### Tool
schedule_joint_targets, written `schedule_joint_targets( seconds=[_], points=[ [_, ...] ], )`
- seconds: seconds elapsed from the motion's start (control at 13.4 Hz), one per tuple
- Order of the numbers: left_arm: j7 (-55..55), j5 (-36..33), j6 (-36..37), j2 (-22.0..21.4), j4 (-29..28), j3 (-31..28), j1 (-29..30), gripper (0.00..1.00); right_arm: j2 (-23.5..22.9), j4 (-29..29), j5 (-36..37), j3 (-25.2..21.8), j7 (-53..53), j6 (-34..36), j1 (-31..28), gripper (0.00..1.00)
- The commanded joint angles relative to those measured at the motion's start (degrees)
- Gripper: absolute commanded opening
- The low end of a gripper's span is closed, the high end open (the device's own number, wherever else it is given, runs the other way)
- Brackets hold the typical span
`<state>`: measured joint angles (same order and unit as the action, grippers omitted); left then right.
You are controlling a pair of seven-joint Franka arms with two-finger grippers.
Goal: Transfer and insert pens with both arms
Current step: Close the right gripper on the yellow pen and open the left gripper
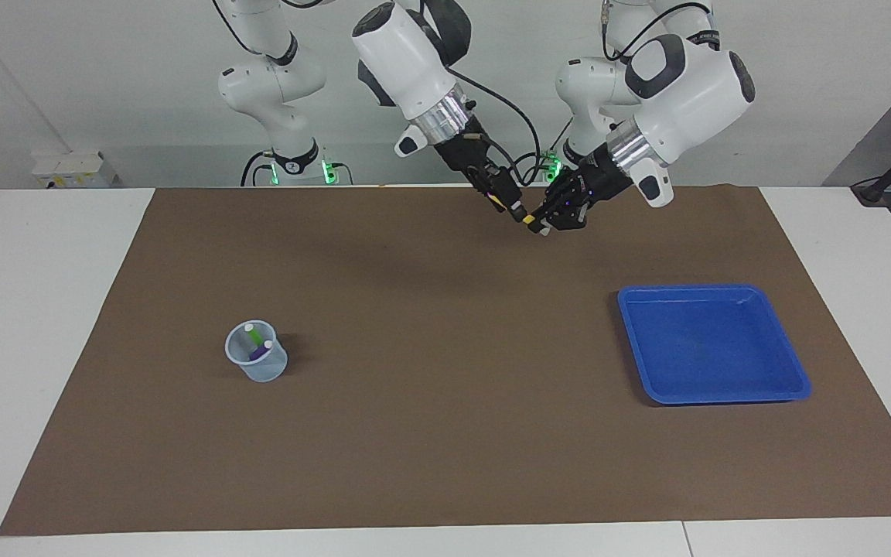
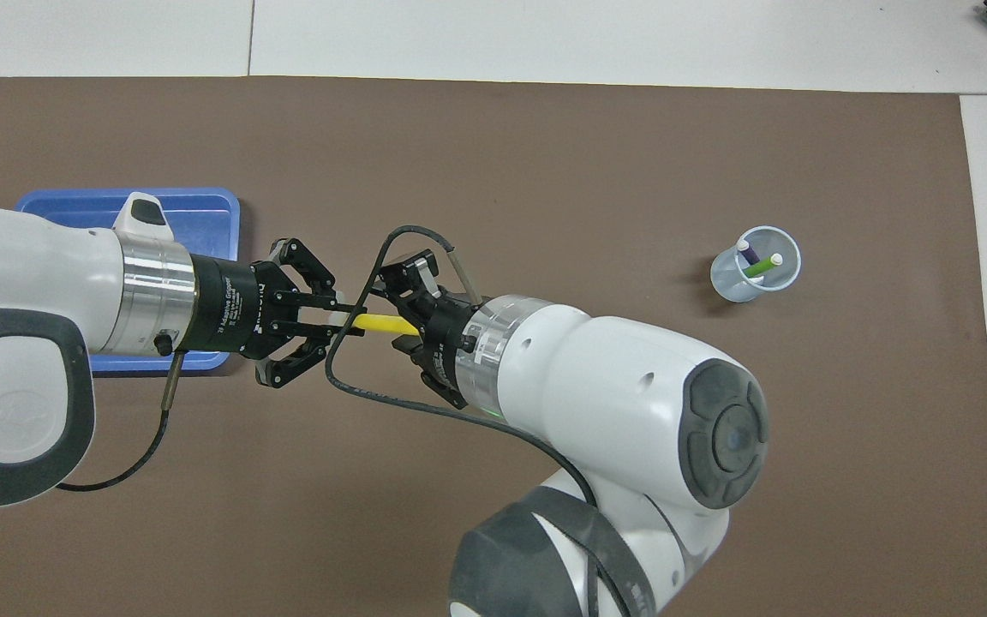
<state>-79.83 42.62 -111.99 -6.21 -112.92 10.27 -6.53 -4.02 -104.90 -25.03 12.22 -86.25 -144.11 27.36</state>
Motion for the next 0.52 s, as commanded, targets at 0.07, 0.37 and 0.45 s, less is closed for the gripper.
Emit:
schedule_joint_targets(
  seconds=[0.07,0.37,0.45],
  points=[
    [-0.77,0.97,-1.74,-1.79,-2.21,-0.69,-1.21,0.00,-0.73,1.19,-0.28,0.26,1.08,-0.12,-0.47,0.00],
    [-0.94,0.97,-2.09,-1.70,-2.21,-0.69,-1.82,0.00,-0.73,1.19,-0.28,0.17,1.43,-0.12,-0.56,0.00],
    [-0.94,0.97,-2.09,-1.70,-2.21,-0.69,-1.82,0.00,-0.73,1.19,-0.28,0.17,1.52,-0.03,-0.56,0.00]
  ],
)
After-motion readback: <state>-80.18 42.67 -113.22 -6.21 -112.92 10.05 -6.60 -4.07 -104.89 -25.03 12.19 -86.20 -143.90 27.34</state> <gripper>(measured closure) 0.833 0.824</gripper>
